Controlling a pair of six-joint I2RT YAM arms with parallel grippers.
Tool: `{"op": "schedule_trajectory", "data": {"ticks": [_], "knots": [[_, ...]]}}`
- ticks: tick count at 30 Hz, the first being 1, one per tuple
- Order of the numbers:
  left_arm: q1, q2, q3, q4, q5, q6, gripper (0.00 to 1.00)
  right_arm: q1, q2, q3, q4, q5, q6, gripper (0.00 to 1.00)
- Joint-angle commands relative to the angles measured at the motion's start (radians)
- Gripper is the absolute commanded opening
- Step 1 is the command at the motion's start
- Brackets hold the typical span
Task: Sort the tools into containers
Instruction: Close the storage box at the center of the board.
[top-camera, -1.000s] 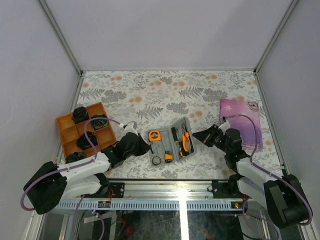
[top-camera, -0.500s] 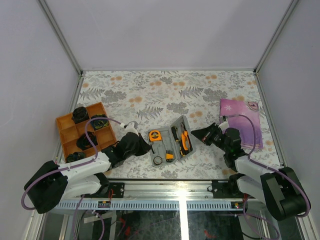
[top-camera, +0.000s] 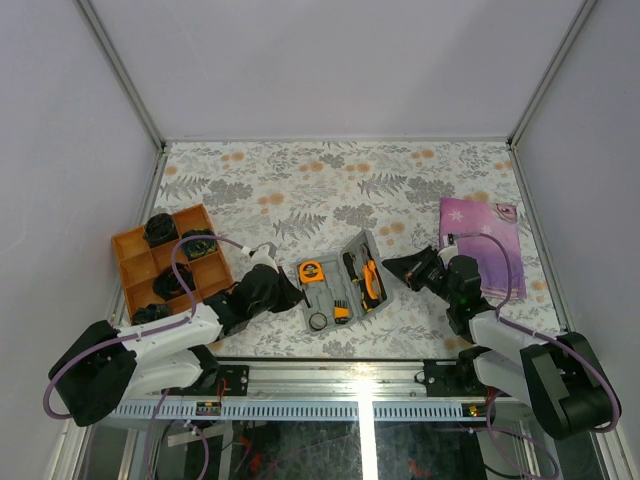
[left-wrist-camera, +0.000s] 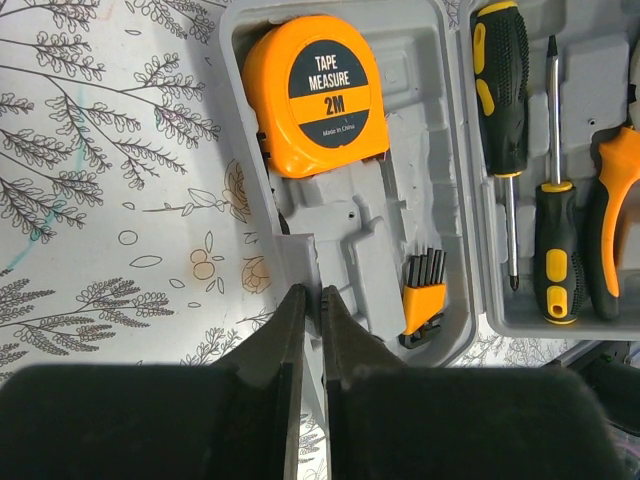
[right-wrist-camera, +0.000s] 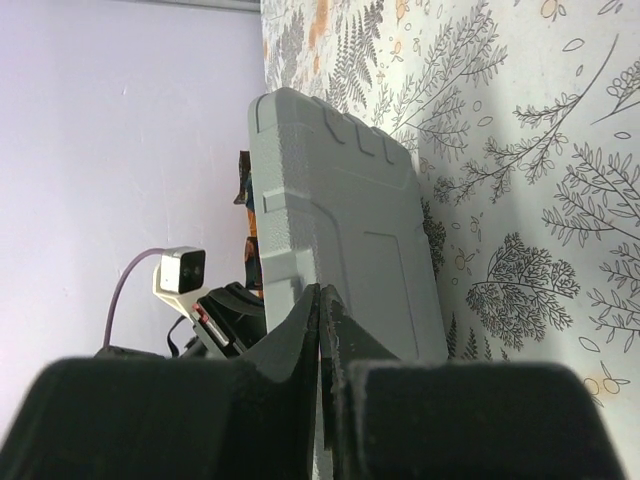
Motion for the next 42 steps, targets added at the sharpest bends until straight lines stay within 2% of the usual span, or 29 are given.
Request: {"op": "schedule_trajectory", "data": {"ticks": [1, 15, 23, 33, 42], "knots": [[-0.02, 0.015, 0.017, 0.076, 0.086, -0.007, 0.0, 0.028, -0.014, 0.035, -0.087, -0.001, 0.043, 0.02], [-0.02, 0.024, 0.018, 0.084, 0.092, -0.012, 0.0, 0.03, 0.023, 0.089, -0.14, 0.0, 0.115, 0.02], [-0.02, 0.035, 0.031, 0.084, 0.098, -0.007, 0.0, 0.03, 0.04, 0.134, -0.23, 0.03, 0.076, 0.03], [-0.02, 0.028, 0.032, 0.079, 0.1, -0.007, 0.0, 0.035, 0.117, 0.179, -0.209, 0.047, 0.066, 0.03], [-0.02, 0.02, 0.032, 0.068, 0.097, -0.006, 0.0, 0.067, 0.124, 0.268, -0.331, 0.079, -0.05, 0.03]]}}
